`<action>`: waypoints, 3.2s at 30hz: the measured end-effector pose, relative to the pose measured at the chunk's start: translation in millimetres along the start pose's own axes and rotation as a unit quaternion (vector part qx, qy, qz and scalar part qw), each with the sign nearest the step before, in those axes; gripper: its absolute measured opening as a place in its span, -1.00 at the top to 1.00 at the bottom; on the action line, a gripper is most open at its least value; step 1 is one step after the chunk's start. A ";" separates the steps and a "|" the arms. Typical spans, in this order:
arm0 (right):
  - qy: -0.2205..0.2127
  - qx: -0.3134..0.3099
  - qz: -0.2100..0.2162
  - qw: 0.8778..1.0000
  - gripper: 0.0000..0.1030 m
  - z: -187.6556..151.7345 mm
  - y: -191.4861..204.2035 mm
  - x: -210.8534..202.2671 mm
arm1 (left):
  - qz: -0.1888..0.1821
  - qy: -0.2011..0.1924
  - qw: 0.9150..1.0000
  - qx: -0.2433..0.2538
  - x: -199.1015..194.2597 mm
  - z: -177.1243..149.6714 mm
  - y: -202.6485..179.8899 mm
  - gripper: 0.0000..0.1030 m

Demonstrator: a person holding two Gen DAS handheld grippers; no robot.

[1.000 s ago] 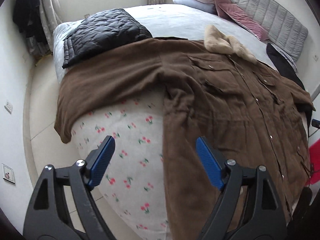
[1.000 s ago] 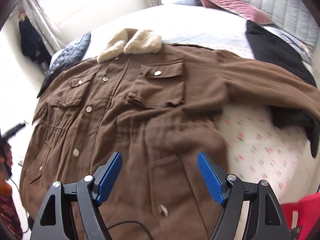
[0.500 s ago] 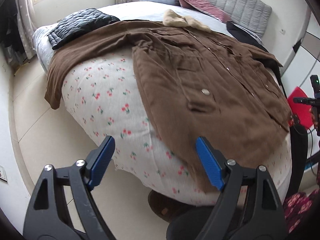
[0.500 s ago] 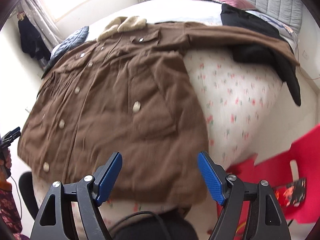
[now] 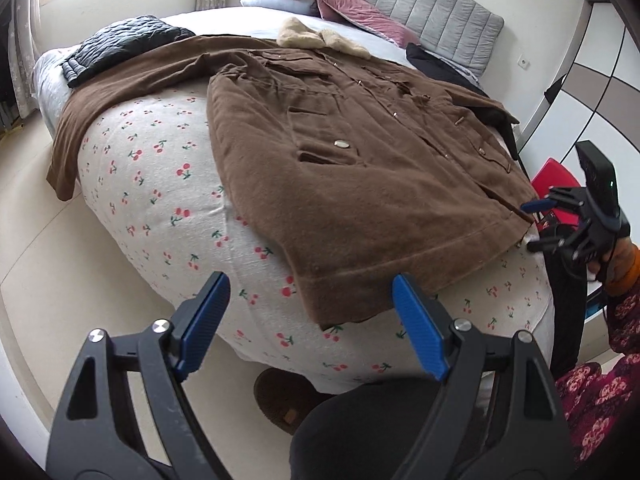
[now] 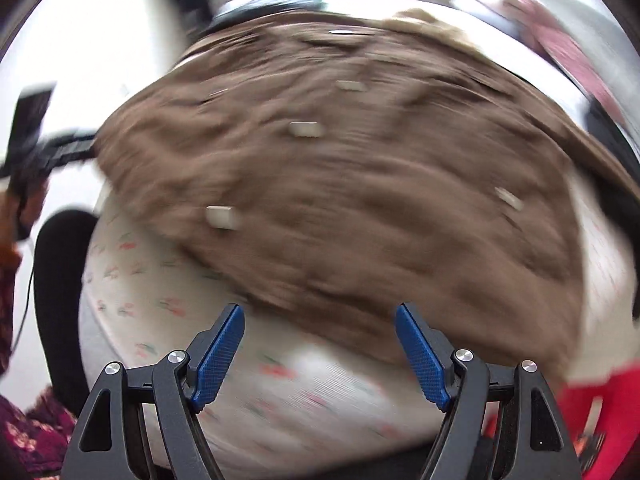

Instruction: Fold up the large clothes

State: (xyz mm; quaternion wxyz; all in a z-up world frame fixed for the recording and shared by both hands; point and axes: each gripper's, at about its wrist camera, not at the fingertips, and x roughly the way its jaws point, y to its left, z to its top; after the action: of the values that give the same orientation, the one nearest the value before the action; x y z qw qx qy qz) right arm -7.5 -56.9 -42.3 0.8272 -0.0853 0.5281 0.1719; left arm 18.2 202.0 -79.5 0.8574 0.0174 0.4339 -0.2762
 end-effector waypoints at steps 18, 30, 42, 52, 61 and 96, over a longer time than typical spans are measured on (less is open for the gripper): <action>-0.111 0.030 -0.009 0.993 0.86 90.7 0.2 -37.4 | -0.026 -0.018 0.999 0.016 12.3 9.1 -22.9 -0.62; -0.138 0.072 -0.004 0.988 0.87 106.3 -24.3 -52.3 | 0.029 -0.013 0.999 -0.042 32.8 32.2 -12.1 -0.62; -0.149 0.088 0.005 0.985 0.87 120.5 -37.9 -54.7 | 0.085 0.049 0.995 -0.017 49.1 43.0 -24.1 0.79; -0.124 0.036 0.031 0.991 0.84 110.4 -15.5 -60.5 | 0.220 0.030 0.975 -0.030 -76.1 18.8 -4.7 1.00; -0.043 0.023 0.065 0.997 0.33 82.4 -12.1 -27.5 | 0.205 0.071 0.975 -0.050 -70.3 -34.8 25.9 0.15; -0.113 -0.087 -0.215 0.966 0.77 58.2 36.0 -74.8 | 0.063 -0.081 0.989 -0.103 -60.3 19.6 -24.4 0.85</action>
State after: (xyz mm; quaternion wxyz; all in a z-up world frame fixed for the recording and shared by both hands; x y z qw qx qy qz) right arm -0.6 -19.3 51.6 0.8883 -0.2480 0.3841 0.0440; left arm -7.8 203.7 -16.7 0.9026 -0.0666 0.3870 -0.1763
